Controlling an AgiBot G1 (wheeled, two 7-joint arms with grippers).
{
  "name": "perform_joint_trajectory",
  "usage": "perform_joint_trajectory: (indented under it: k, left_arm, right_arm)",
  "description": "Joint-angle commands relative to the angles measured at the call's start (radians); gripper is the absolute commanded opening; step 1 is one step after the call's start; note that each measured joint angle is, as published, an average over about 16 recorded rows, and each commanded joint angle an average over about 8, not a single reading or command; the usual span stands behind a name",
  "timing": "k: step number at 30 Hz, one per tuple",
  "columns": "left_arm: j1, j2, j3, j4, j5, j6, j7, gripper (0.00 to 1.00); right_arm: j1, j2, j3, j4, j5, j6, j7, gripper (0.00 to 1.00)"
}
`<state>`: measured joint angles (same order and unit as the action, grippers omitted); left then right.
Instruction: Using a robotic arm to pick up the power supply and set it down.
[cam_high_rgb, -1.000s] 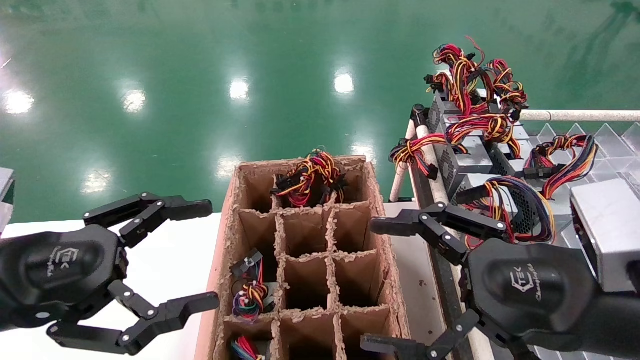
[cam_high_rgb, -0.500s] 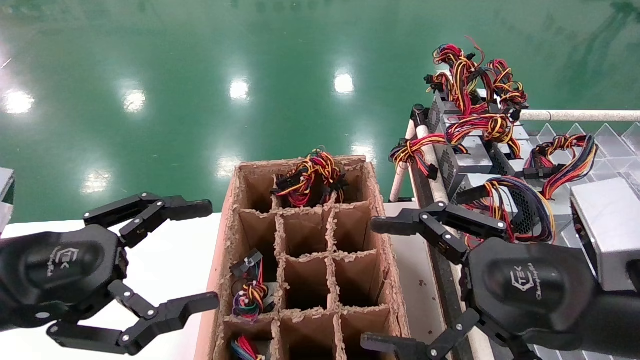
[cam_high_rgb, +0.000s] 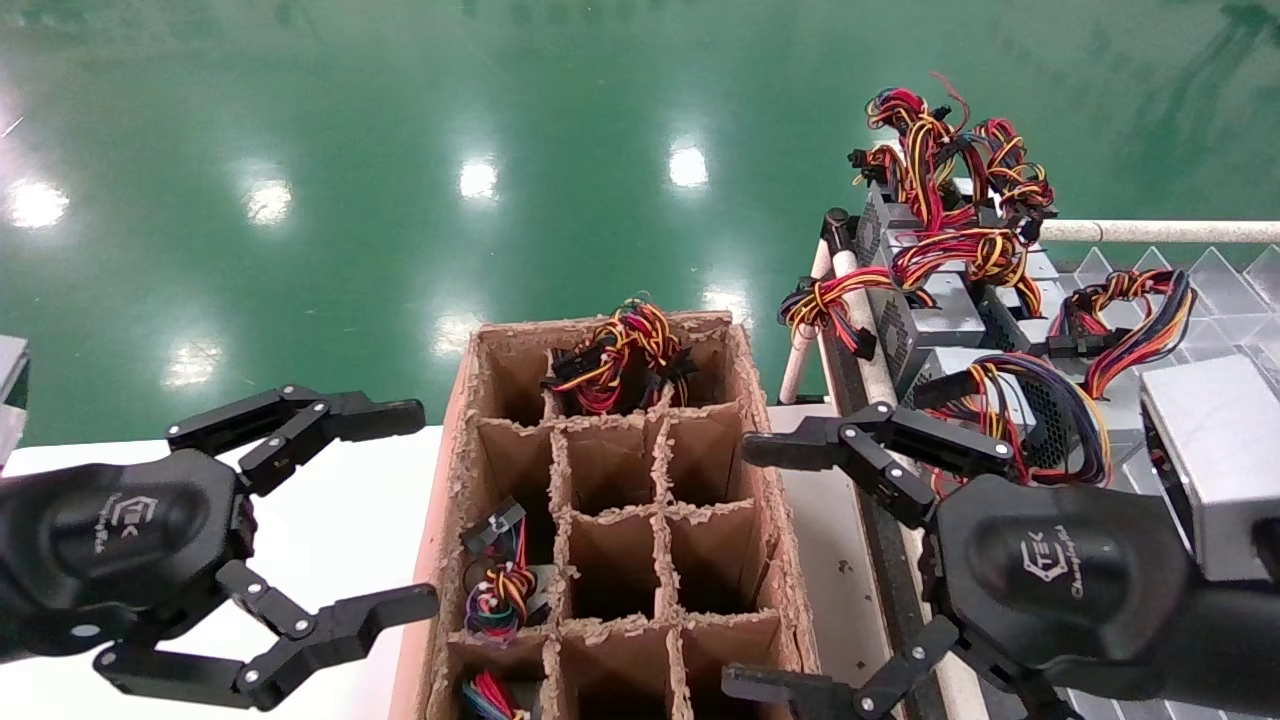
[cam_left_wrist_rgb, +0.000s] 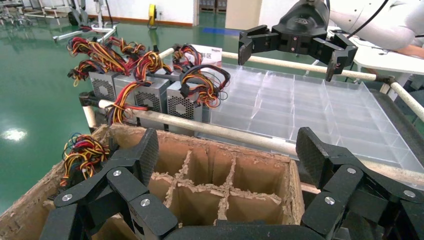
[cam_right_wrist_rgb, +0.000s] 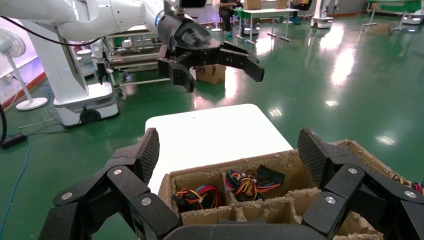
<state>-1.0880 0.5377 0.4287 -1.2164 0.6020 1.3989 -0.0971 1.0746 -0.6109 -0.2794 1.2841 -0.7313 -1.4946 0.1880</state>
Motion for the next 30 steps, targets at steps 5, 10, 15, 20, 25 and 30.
perform_joint_trajectory:
  k: [5,10,15,20,25,30]
  left_arm:
    - [0.000,0.000,0.000,0.000,0.000,0.000,0.000,1.00]
    - [0.000,0.000,0.000,0.000,0.000,0.000,0.000,1.00]
    - [0.000,0.000,0.000,0.000,0.000,0.000,0.000,1.00]
    - [0.000,0.000,0.000,0.000,0.000,0.000,0.000,1.00]
    - [0.000,0.000,0.000,0.000,0.000,0.000,0.000,1.00]
    - [0.000,0.000,0.000,0.000,0.000,0.000,0.000,1.00]
  right_arm:
    - [0.000,0.000,0.000,0.000,0.000,0.000,0.000,1.00]
    - [0.000,0.000,0.000,0.000,0.000,0.000,0.000,1.00]
    - [0.000,0.000,0.000,0.000,0.000,0.000,0.000,1.00]
    - [0.000,0.000,0.000,0.000,0.000,0.000,0.000,1.00]
    - [0.000,0.000,0.000,0.000,0.000,0.000,0.000,1.00]
    - [0.000,0.000,0.000,0.000,0.000,0.000,0.000,1.00]
